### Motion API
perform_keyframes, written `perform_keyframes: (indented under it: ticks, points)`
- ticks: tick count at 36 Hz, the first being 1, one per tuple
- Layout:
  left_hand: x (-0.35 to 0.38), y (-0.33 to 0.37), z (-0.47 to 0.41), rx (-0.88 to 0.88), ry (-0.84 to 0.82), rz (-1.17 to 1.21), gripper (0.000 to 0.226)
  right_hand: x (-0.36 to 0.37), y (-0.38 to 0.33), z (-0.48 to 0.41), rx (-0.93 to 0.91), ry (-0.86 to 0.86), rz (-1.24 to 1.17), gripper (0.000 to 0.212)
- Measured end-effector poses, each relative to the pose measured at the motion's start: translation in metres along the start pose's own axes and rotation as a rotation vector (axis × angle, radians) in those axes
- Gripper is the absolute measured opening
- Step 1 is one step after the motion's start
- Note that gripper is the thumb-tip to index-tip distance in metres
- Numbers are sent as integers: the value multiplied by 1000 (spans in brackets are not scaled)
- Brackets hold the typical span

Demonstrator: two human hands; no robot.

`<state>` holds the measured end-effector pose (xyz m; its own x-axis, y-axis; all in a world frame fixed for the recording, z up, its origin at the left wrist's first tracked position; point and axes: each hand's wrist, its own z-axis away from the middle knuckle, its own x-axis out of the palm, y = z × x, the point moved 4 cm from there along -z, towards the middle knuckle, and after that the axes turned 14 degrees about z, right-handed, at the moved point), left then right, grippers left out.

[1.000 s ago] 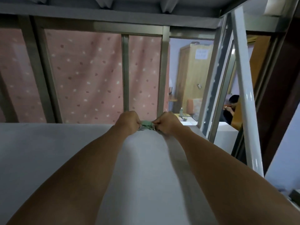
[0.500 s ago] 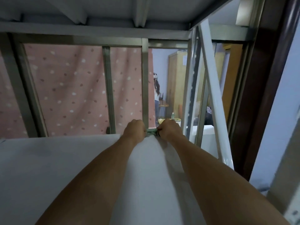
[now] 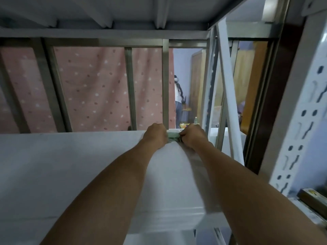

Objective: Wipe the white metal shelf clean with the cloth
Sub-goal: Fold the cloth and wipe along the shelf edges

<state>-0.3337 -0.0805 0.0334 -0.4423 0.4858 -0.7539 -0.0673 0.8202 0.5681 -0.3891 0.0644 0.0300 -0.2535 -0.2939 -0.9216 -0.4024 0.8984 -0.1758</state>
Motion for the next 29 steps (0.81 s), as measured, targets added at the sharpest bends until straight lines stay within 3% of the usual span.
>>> perform_keyframes:
  ticks: [10,20,29]
  points:
    - [-22,24,105,42,11,-23,24,-38,-1,106,-4,-12,1,25]
    - [-34,66,209,41,-30,5,24,-87,12,218,19,-85,176,22]
    - [-26,106,256,68,-49,10,22,-120,24,276,52,-16,301,14]
